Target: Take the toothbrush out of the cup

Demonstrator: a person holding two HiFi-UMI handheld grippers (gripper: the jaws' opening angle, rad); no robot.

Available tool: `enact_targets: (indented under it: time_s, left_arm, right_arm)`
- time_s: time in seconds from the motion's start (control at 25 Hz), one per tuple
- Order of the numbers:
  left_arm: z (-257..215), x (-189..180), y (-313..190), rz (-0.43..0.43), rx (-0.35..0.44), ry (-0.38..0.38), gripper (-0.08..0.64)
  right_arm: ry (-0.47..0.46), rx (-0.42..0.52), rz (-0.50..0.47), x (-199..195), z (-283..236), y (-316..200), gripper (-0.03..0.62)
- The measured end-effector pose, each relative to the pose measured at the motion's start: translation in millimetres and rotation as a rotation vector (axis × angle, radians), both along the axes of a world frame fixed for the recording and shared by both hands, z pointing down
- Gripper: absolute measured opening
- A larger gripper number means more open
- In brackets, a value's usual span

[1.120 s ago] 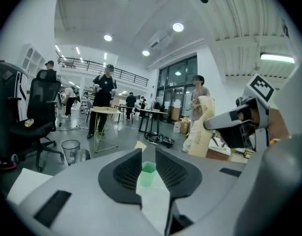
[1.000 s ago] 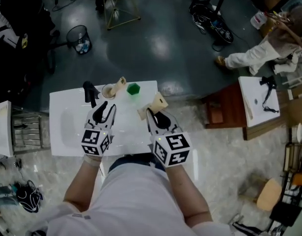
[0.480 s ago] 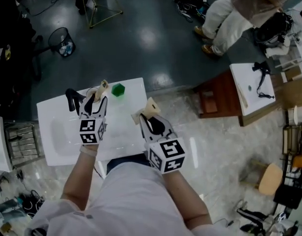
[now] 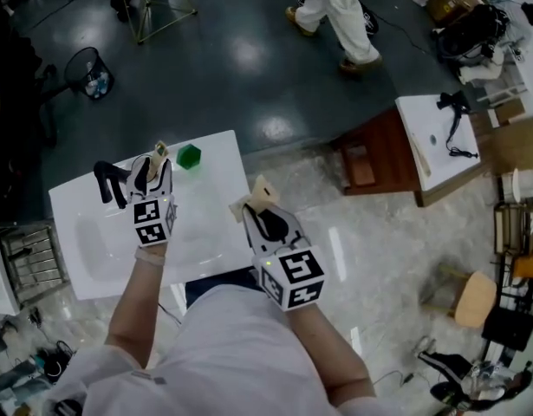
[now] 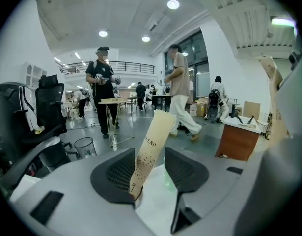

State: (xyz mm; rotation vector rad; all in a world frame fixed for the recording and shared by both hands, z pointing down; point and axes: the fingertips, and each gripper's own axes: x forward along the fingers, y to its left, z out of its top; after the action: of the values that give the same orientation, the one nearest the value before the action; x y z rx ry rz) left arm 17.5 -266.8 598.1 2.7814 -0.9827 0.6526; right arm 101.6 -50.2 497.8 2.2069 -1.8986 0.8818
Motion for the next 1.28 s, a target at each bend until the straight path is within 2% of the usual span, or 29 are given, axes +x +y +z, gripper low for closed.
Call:
enact_targets:
  time_s: [0.08, 0.24, 0.48, 0.96, 1.28]
  left_arm:
    - [1, 1, -2, -0.014, 0.006, -0.001, 0.195]
    - [6, -1, -5, -0.033, 0.024, -0.027, 0.113]
    - [-2, -10, -10, -0.063, 0.057, -0.04, 0.081]
    - [-42, -37, -14, -0.108, 0.121, -0.015, 0.055]
    - [-78, -46, -1, -0.109, 0.122, 0.034, 0.049]
  right_arm:
    - [0.003, -0.006, 0.001, 4, 2, 3, 0.052]
    - [0.009, -0.007, 0.005, 8, 3, 5, 0.051]
    - [0.01, -0.003, -0.002, 7, 1, 4, 0.051]
    - [0.016, 0.032, -0.05, -5, -15, -10, 0.051]
    - [0.016, 0.061, -0.086, -8, -29, -21, 0.051]
